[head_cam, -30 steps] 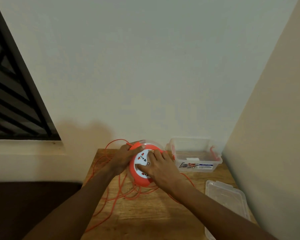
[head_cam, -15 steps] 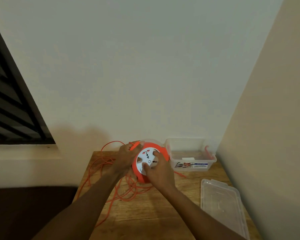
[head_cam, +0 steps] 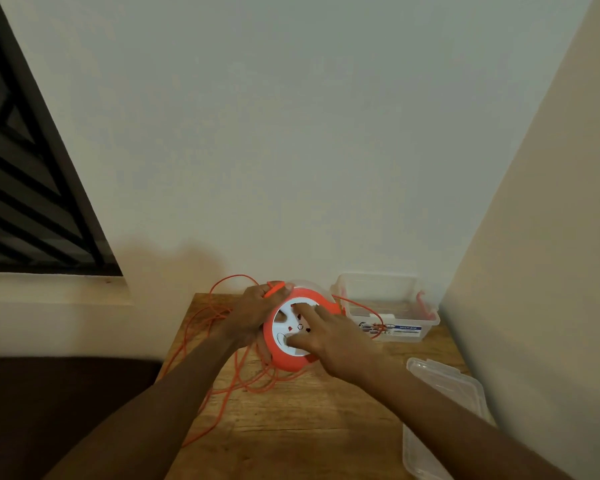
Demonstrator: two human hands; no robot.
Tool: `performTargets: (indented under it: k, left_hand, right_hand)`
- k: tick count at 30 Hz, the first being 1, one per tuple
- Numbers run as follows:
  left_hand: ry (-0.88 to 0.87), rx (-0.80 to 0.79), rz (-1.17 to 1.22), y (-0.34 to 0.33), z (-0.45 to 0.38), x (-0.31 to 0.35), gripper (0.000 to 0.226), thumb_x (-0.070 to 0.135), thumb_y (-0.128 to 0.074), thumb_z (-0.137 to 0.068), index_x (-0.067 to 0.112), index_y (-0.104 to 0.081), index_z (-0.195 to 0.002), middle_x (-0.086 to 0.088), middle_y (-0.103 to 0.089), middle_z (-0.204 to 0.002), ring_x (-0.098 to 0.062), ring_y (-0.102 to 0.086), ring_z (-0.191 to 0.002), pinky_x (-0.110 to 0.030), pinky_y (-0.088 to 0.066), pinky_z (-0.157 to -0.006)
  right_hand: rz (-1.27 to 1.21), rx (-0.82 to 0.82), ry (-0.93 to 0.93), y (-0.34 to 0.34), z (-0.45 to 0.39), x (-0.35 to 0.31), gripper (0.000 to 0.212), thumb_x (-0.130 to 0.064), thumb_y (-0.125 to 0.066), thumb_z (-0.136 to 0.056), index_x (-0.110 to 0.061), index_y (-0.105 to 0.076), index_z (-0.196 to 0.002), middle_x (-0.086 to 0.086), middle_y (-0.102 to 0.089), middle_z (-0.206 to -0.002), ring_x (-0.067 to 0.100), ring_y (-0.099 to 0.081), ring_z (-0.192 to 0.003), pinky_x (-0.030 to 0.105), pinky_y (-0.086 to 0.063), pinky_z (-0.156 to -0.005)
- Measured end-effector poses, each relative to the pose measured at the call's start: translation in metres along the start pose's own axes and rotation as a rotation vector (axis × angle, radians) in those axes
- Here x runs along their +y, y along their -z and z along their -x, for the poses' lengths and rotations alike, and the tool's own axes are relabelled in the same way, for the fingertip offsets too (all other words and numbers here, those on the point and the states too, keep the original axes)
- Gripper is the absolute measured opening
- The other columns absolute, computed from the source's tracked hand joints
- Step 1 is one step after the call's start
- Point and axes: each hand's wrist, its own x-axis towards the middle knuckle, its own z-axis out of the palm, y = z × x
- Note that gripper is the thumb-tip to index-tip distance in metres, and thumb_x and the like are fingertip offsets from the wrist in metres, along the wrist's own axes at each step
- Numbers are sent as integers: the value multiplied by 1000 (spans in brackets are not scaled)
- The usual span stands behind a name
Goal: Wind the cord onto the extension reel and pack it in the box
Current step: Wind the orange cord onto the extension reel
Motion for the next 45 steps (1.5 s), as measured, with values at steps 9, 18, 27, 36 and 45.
performTargets:
  k: [9,18,27,36,45]
  left_hand:
    - [33,-71,-68,4,2,6,34,37,-63,-100,7,-73,-114,-24,-77,-105,-49,-74,-94,-52,-63,-80]
    - [63,-73,-52,9,-1,9,37,36,-64,-100,2,-73,-111,-30,-74,-106,-42,-73,-89,-50,-60,-85]
    - [-10,85,47,-2,-12,16,33,41,-68,-96,10,-77,-105,-14,-82,-97,-35,-80,-82,-37,-66,-64]
    - [2,75,8,9,-26,14,46,53,-70,-90,10,-78,-103,-19,-81,-97,-40,-79,-85,-45,-66,-71]
    - [-29,-49,-105,11,-24,20,63,59,-71,-82,2,-74,-107,-23,-78,-102,-48,-74,-93,-54,-61,-85]
  right_hand:
    - [357,-252,291,18,-20,5,40,-32,-76,-84,-30,-64,-122,9,-35,-152,36,-47,-124,50,-50,-90]
    - [465,-233,233,16,-27,1,59,-37,-61,-94,-40,-33,-146,25,-43,-142,39,-52,-116,47,-45,-92]
    - [123,-54,-320,3,-35,1,74,-52,-46,-94,-19,-16,-153,17,-72,-102,38,-69,-79,44,-57,-69]
    - [218,98,-114,9,-25,19,57,-47,-63,-87,-19,-52,-135,14,-72,-93,29,-69,-72,37,-55,-60]
    - [352,-36,372,26,-20,45,42,-23,-70,-86,-38,-56,-123,22,-43,-144,36,-48,-120,44,-47,-91]
